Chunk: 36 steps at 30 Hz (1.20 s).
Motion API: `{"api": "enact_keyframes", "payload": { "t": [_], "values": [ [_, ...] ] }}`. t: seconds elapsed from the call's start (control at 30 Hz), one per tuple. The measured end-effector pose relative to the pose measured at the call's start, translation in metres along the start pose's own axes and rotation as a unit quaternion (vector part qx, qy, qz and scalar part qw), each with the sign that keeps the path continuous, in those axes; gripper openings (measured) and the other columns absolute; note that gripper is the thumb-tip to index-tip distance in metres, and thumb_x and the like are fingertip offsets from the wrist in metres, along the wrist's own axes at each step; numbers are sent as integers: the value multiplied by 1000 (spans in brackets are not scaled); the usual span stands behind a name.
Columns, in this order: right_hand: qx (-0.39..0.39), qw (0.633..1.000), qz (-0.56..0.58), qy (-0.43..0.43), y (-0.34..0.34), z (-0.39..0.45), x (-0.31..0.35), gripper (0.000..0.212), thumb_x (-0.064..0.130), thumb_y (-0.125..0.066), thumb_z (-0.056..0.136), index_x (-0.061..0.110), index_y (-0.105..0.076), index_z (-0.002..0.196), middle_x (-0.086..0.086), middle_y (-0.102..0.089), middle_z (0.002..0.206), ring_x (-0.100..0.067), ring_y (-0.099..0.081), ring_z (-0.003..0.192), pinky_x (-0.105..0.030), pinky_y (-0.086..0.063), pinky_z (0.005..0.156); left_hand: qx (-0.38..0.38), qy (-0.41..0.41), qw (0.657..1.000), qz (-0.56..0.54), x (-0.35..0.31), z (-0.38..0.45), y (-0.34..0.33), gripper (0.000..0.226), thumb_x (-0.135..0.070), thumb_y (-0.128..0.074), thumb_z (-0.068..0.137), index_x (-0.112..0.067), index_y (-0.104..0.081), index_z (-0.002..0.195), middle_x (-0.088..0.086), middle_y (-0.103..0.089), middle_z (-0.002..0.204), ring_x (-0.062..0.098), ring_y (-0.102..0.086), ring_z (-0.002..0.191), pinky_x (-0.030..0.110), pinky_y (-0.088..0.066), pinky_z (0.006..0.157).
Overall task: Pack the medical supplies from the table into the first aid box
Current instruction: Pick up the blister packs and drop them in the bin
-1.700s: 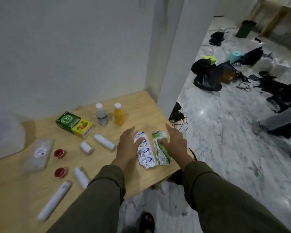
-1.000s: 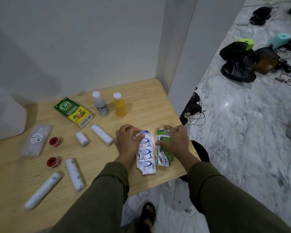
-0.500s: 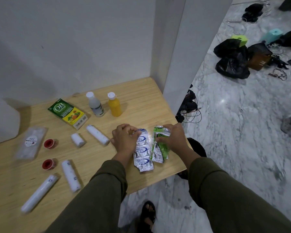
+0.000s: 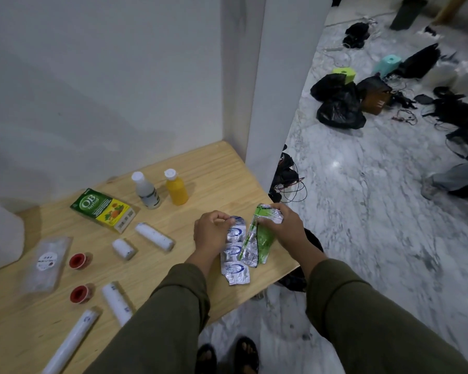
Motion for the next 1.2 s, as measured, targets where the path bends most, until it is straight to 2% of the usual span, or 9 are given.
{"api": "enact_keyframes", "payload": {
  "t": [0.1,0.17,0.3,0.43,0.6,0.8,0.97,1.03,1.2],
  "values": [
    [-34,999,-6,16,13,-10,10,25,21,-69,83,9,-63,105,-4,-61,93,-15,-55,80,-25,-43,67,32,-13,999,-13,-14,0,-6,18,-32,-76,75,-33,-63,63,-4,-65,101,30,-57,106,48,-50,87],
    [-61,997,-29,20,24,-15,15,20,21,-66,86,10,-66,102,-3,-61,92,-18,-55,86,-27,-39,73,48,-25,998,-40,-28,-1,-8,17,-30,-77,75,-34,-64,64,-10,-61,97,32,-57,107,51,-52,85],
    [-129,992,-18,6,53,-23,20,14,18,-67,85,10,-70,96,-7,-67,91,-23,-60,89,-36,-48,84,78,-104,992,-2,-66,-6,-13,12,-26,-73,80,-28,-63,73,2,-65,108,25,-52,112,34,-42,92],
    [-188,981,29,-22,86,-35,14,13,19,-68,83,11,-73,92,-4,-67,86,-20,-61,86,-38,-52,86,116,-145,982,16,-92,-7,-38,12,-26,-71,81,-28,-63,73,2,-65,110,24,-51,113,35,-41,94],
    [-257,962,70,-61,141,-34,-11,15,22,-71,82,11,-73,92,-8,-67,102,-24,-60,101,-43,-49,93,167,-196,966,29,-125,-10,-96,5,-22,-68,85,-19,-72,85,3,-66,107,23,-55,107,26,-39,85],
    [-278,943,139,-115,196,-5,-68,5,23,-71,82,19,-69,84,-12,-67,108,-27,-60,103,-42,-49,91,204,-193,959,31,-153,-3,-180,12,-18,-65,87,-12,-73,94,4,-67,111,15,-56,104,19,-34,83],
    [-293,917,218,-163,220,21,-119,10,16,-69,84,8,-68,90,-10,-67,91,-24,-61,88,-32,-47,79,219,-128,966,43,-150,16,-252,9,-21,-65,86,-17,-72,87,0,-66,101,20,-58,107,31,-45,91],
    [-285,911,232,-189,221,34,-140,15,15,-68,85,5,-67,95,-7,-66,91,-23,-60,91,-33,-46,82,230,-115,965,51,-145,23,-276,9,-19,-64,86,-15,-72,88,-5,-61,93,16,-57,97,28,-43,82],
    [-274,902,238,-233,207,67,-185,19,13,-67,85,1,-67,100,-8,-64,99,-20,-58,92,-29,-44,84,240,-70,964,94,-111,45,-316,10,-20,-65,87,-13,-71,90,1,-63,100,13,-53,90,21,-36,74]
  ]
}}
Point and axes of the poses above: each hand's wrist, its own z-axis towards the middle knuckle, its own y-axis out of the back of the hand, x = y × z, the point moved 6 cm from there along z, towards the middle knuckle
